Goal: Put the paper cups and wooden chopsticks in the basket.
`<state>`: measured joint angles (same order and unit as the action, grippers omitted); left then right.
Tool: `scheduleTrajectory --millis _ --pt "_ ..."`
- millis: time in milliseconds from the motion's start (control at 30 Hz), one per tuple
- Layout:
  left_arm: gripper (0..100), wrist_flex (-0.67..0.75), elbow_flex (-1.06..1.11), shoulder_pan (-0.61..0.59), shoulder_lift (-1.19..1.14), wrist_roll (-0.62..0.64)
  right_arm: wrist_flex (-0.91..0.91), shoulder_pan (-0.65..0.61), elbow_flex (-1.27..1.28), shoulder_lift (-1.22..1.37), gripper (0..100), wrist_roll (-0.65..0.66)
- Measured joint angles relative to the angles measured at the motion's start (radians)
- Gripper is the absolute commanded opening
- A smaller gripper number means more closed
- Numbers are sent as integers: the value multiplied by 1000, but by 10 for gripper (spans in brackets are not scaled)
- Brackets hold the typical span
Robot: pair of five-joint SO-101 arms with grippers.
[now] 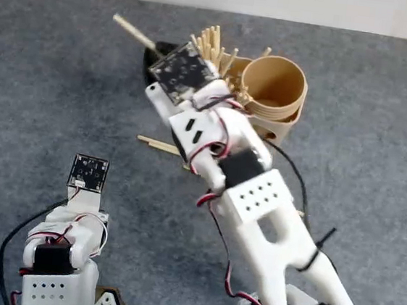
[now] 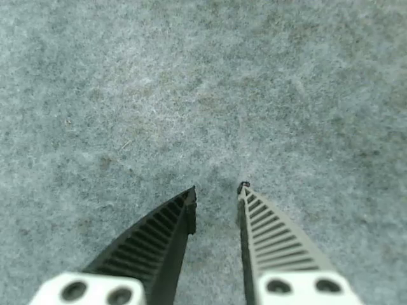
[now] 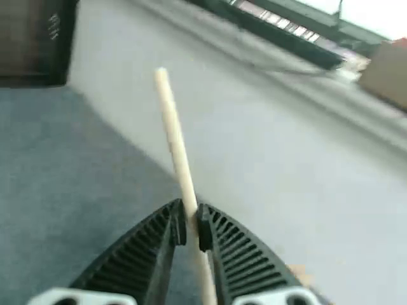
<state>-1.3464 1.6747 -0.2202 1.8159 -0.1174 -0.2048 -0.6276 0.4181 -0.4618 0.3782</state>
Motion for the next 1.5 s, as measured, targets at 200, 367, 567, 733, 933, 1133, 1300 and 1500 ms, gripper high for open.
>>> scheduleTrajectory --millis 200,367,567,733,933,1133,1300,1500 --pt "120 0 0 0 0 0 0 133 0 -40 6 0" --pt "120 0 0 0 0 0 0 212 64 -41 6 -3" --pt "120 0 0 0 0 0 2 256 173 -54 118 -5" --pt "120 0 0 0 0 0 2 261 186 -98 156 -61" --pt "120 0 0 0 0 0 0 259 186 -272 156 -115" --pt "120 0 0 0 0 0 -160 259 186 -439 156 -115" --pt "120 0 0 0 0 0 -345 196 184 -569 156 -121" --pt "120 0 0 0 0 0 -601 114 184 -626 156 -121"
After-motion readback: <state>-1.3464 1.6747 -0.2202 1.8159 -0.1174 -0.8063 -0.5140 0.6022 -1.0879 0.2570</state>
